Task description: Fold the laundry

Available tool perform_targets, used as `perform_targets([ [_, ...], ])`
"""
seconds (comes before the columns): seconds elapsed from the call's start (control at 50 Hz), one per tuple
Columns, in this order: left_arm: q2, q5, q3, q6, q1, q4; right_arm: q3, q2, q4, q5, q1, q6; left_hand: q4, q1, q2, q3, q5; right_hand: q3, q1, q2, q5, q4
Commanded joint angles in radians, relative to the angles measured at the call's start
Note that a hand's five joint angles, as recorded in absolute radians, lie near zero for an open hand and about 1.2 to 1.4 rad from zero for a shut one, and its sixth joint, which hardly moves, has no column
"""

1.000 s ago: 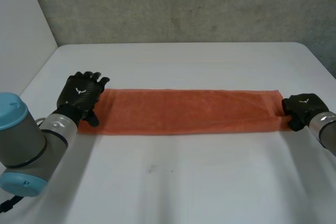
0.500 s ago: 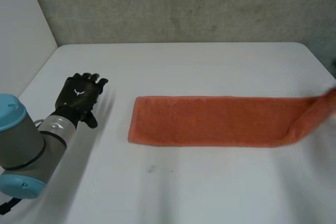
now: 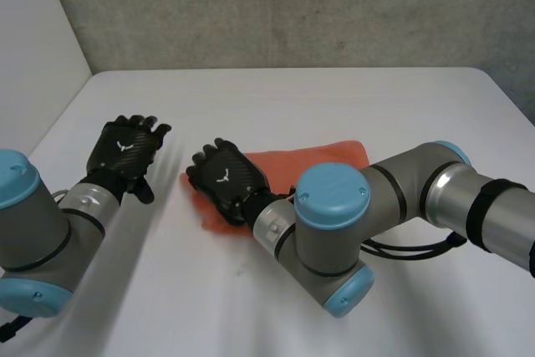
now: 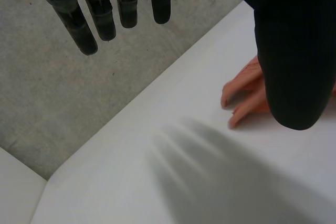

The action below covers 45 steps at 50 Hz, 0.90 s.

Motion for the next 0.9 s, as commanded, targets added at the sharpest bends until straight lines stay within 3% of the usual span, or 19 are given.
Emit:
perform_targets([
  [0.02, 0.0, 0.003, 0.001, -0.002, -0.01, 0.0, 0.035, -0.124, 0.03, 0.184, -0.039, 0.018, -0.028, -0.025, -0.025, -0.034, -0.044, -0.366, -0.265, -0.356, -0.367, -0.371],
  [0.08, 0.0, 0.009, 0.001, -0.003, -0.017, 0.002, 0.104, -0.211, 0.064, 0.226, -0.118, 0.067, -0.028, -0.025, -0.025, -0.034, -0.044, -0.366, -0.265, -0.356, -0.367, -0.371],
  [0.2, 0.006, 0.009, 0.011, -0.003, -0.058, 0.0, 0.276, -0.339, 0.16, 0.214, -0.263, 0.222, -0.028, -0.025, -0.025, -0.034, -0.044, -0.366, -0.265, -0.356, -0.367, -0.371],
  [0.34, 0.008, 0.009, 0.024, -0.005, -0.095, 0.0, 0.507, -0.368, 0.188, 0.079, -0.441, 0.295, -0.028, -0.025, -0.025, -0.034, -0.044, -0.366, -0.265, -0.356, -0.367, -0.371],
  [0.4, 0.008, 0.008, 0.036, -0.005, -0.113, 0.0, 0.561, -0.368, 0.148, 0.013, -0.501, 0.305, -0.028, -0.025, -0.025, -0.034, -0.044, -0.218, -0.117, -0.208, -0.219, -0.223],
  [0.6, 0.006, 0.006, 0.036, -0.005, -0.142, 0.0, 0.595, -0.356, 0.055, -0.022, -0.541, 0.388, -0.028, -0.025, -0.025, -0.034, -0.044, 0.399, 0.5, 0.409, 0.398, 0.393],
  [0.68, 0.005, 0.005, 0.031, -0.005, -0.147, 0.0, 0.603, -0.354, 0.033, -0.021, -0.542, 0.416, -0.028, -0.025, -0.025, -0.034, -0.044, 0.692, 0.793, 0.702, 0.691, 0.686],
  [0.7, 0.005, 0.005, 0.03, -0.005, -0.146, 0.0, 0.607, -0.354, 0.028, -0.019, -0.544, 0.416, -0.028, -0.025, -0.025, -0.034, -0.044, 0.854, 0.955, 0.865, 0.853, 0.849],
  [0.9, 0.009, -0.003, 0.025, -0.005, -0.145, 0.0, 0.566, -0.363, 0.027, 0.033, -0.553, 0.393, -0.028, -0.025, -0.025, -0.034, -0.044, 0.856, 0.957, 0.866, 0.855, 0.85],
])
